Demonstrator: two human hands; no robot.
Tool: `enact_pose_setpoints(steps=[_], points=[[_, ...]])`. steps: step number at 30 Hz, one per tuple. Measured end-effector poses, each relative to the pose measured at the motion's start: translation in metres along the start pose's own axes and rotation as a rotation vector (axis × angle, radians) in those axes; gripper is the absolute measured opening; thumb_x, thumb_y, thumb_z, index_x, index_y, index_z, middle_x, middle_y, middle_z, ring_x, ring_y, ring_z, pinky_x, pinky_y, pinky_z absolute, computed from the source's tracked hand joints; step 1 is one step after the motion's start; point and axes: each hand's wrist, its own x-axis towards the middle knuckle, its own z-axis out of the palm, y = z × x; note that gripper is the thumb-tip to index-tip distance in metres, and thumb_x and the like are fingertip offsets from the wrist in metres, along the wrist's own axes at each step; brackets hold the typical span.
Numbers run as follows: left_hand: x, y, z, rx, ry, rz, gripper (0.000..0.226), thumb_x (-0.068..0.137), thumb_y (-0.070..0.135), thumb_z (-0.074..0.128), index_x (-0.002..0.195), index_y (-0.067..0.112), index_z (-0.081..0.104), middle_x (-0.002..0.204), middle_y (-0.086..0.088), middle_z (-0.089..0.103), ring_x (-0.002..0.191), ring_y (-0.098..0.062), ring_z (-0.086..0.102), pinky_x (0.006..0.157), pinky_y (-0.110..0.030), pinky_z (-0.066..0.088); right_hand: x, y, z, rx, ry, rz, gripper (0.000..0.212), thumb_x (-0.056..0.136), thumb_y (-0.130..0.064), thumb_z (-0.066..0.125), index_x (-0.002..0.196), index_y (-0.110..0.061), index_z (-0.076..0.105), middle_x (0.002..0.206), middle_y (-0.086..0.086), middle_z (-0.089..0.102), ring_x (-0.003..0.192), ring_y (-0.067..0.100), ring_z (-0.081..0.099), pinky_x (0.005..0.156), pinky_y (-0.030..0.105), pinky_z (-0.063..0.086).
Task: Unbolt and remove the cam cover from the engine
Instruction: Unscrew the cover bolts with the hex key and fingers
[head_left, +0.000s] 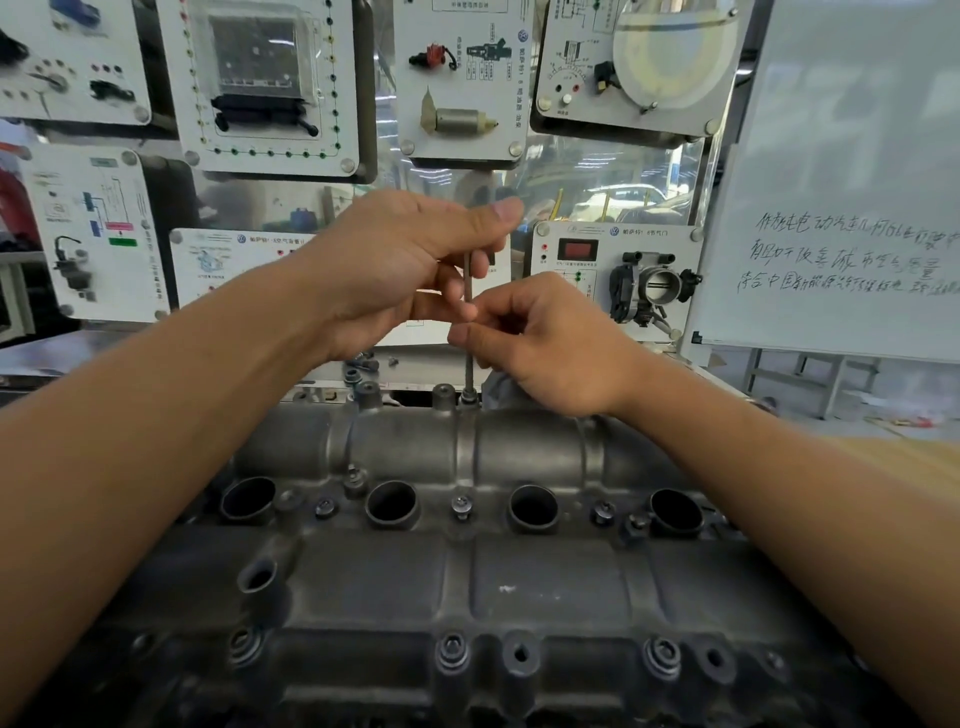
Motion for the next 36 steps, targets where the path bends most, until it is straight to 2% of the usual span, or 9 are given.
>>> enact_pose_setpoints(steps=[5,12,17,22,28,30,32,34,36], points=[[0.0049,-0.0024,0.0065,0.031,0.195,0.007,0.029,0.091,0.036,0.069,0.081,0.01,0.065,0.054,0.001,0.056,0.037,-0.01,0.041,0.039,-0.022,0.043,-0.0001,-0.0007,0.0008,0.012,-0.034,-0.004,0.04,0.097,-0.013,0.061,0.062,0.0,0.05,0.054,0.001,0.038,0.051,0.009,0.032,0.053,0.02,0.031],[0.0063,-0.0026,0.008,-0.005,0.288,0.003,0.017,0.098,0.018,0.054,0.094,0.006,0.065,0.051,-0.003,0.057,0.034,-0.012,0.037,0.035,-0.022,0.036,-0.0006,-0.0016,0.0008,-0.001,-0.042,-0.016,0.039,0.098,-0.015,0.061,0.068,0.009,0.053,0.054,0.004,0.04,0.051,0.011,0.033,0.052,0.02,0.032],[0.0048,0.0,0.0075,-0.226,0.228,-0.028,0.024,0.1,0.009,0.037,0.103,0.004,0.061,0.056,-0.005,0.061,0.037,-0.011,0.042,0.038,-0.021,0.04,-0.0011,-0.0021,-0.0005,-0.013,-0.02,0.002,0.037,0.097,-0.015,0.063,0.069,0.009,0.055,0.056,0.004,0.042,0.051,0.009,0.036,0.055,0.024,0.035],[0.0024,0.0019,0.0024,-0.427,-0.01,-0.025,0.031,0.098,0.005,0.03,0.107,0.003,0.06,0.075,-0.009,0.068,0.053,-0.014,0.052,0.053,-0.026,0.053,0.0,0.0013,-0.0014,-0.038,0.018,0.04,0.035,0.095,-0.015,0.064,0.069,0.008,0.057,0.055,0.001,0.045,0.05,0.008,0.037,0.054,0.026,0.036],[-0.0015,0.0021,-0.0008,-0.318,-0.178,-0.002,0.019,0.098,0.011,0.048,0.106,0.008,0.065,0.09,-0.005,0.067,0.068,-0.013,0.057,0.071,-0.029,0.058,0.002,0.0025,-0.0017,-0.046,0.023,0.066,0.028,0.095,-0.014,0.062,0.071,0.0,0.059,0.051,-0.008,0.045,0.046,0.004,0.038,0.053,0.02,0.035],[-0.0015,0.0023,-0.0002,-0.223,-0.159,0.026,0.02,0.088,0.017,0.061,0.107,0.011,0.065,0.085,0.0,0.065,0.063,-0.01,0.054,0.066,-0.027,0.057,0.0022,0.0041,-0.0008,-0.045,0.019,0.063,0.029,0.095,-0.015,0.063,0.071,0.002,0.059,0.051,-0.008,0.044,0.047,0.005,0.037,0.053,0.021,0.035],[-0.0005,0.0007,0.0022,-0.121,-0.075,0.062,0.023,0.078,0.023,0.069,0.099,0.015,0.068,0.075,0.004,0.06,0.053,-0.008,0.046,0.056,-0.023,0.053,0.0014,0.0046,0.0004,-0.031,0.018,0.065,0.032,0.094,-0.017,0.065,0.064,-0.007,0.058,0.051,-0.009,0.043,0.048,0.005,0.037,0.053,0.021,0.036],[0.001,-0.0008,0.0065,-0.037,0.051,0.089,0.011,0.081,0.025,0.072,0.089,0.019,0.07,0.065,0.007,0.056,0.045,-0.006,0.035,0.046,-0.021,0.046,0.0006,0.0024,0.0008,-0.017,0.015,0.066,0.033,0.092,-0.017,0.069,0.061,-0.016,0.059,0.049,-0.012,0.044,0.047,0.004,0.038,0.053,0.019,0.036],[0.0019,-0.0019,0.008,-0.006,0.155,0.071,0.006,0.092,0.023,0.068,0.089,0.017,0.069,0.058,0.006,0.05,0.039,-0.006,0.029,0.039,-0.019,0.037,0.0005,0.0003,0.001,-0.018,-0.008,0.053,0.023,0.092,-0.018,0.07,0.07,-0.01,0.067,0.051,-0.006,0.05,0.048,0.007,0.04,0.054,0.023,0.038]])
